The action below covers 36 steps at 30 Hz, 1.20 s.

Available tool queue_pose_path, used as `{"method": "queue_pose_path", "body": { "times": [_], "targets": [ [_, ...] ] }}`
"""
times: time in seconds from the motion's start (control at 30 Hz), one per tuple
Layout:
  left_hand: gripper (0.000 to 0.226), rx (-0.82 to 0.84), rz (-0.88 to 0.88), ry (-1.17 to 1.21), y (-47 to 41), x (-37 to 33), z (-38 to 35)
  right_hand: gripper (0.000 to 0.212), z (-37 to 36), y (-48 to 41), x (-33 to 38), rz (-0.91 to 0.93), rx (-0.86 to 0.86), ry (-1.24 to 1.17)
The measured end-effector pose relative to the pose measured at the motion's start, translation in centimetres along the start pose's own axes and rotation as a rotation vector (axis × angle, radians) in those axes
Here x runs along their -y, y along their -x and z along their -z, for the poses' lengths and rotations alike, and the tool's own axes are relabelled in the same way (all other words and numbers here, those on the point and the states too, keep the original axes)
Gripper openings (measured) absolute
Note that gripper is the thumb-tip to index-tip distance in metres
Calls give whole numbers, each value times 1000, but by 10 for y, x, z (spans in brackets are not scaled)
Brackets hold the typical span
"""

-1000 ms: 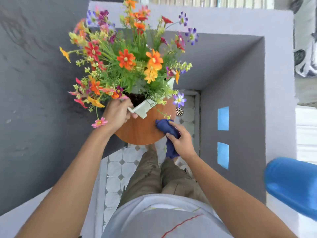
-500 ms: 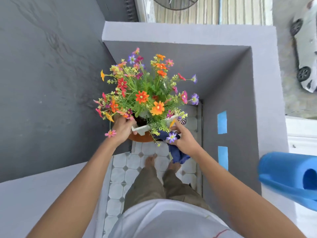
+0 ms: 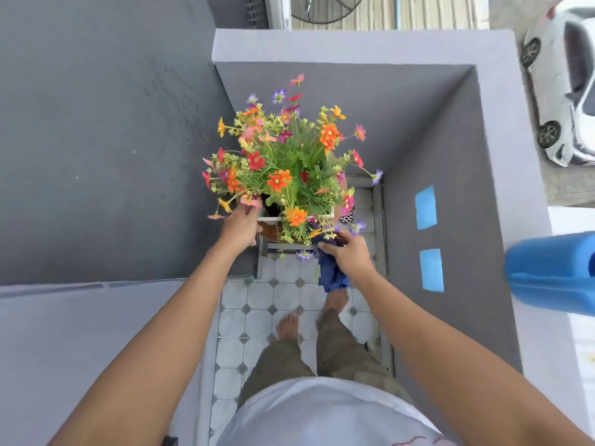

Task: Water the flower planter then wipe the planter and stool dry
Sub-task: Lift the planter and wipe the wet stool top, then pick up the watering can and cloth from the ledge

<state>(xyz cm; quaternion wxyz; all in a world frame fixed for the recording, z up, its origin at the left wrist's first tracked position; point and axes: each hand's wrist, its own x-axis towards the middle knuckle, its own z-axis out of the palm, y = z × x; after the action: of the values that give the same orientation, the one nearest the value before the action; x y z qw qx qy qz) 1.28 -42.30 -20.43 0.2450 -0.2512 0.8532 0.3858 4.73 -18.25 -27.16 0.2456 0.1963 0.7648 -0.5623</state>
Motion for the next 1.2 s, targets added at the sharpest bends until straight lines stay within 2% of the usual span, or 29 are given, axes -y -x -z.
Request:
{"method": "queue_pose_path", "body": {
  "times": [0.03,0.13,0.23,0.33,0.47,0.57,0.67,0.77,0.87,0.93,1.03,1.2],
  "targets": [
    [44,37,0,1,11,3,-1,27,-1,12,-1,5,-32,-50],
    [48,161,4,-151,38,16,-1,41,0,49,1,43,-70,-207],
    [39,317,-22,-277,63,20,7,36,8,89,12,66,-104,-383],
    [26,402,-202,-257,90,2,16,30,19,120,23,79,-112,-595],
    [27,386,-496,-57,134,-46,4,27,42,162,45,103,-100,-783],
    [37,397,-643,69,163,-84,-21,33,62,193,59,126,-102,-886],
    [31,321,-765,102,181,-117,-41,45,84,215,69,142,-95,-995],
    [34,292,-818,107,194,-148,-62,45,113,238,73,248,-103,-948],
    [43,305,-832,89,204,-172,-80,30,137,252,72,351,-250,-715],
    [44,382,-843,34,210,-188,-93,29,157,257,64,348,-317,-677],
    [39,499,-884,-53,215,-214,-120,26,187,262,44,305,-412,-756],
    [36,572,-943,-128,231,-252,-172,23,231,275,14,238,-588,-908]
  ]
}}
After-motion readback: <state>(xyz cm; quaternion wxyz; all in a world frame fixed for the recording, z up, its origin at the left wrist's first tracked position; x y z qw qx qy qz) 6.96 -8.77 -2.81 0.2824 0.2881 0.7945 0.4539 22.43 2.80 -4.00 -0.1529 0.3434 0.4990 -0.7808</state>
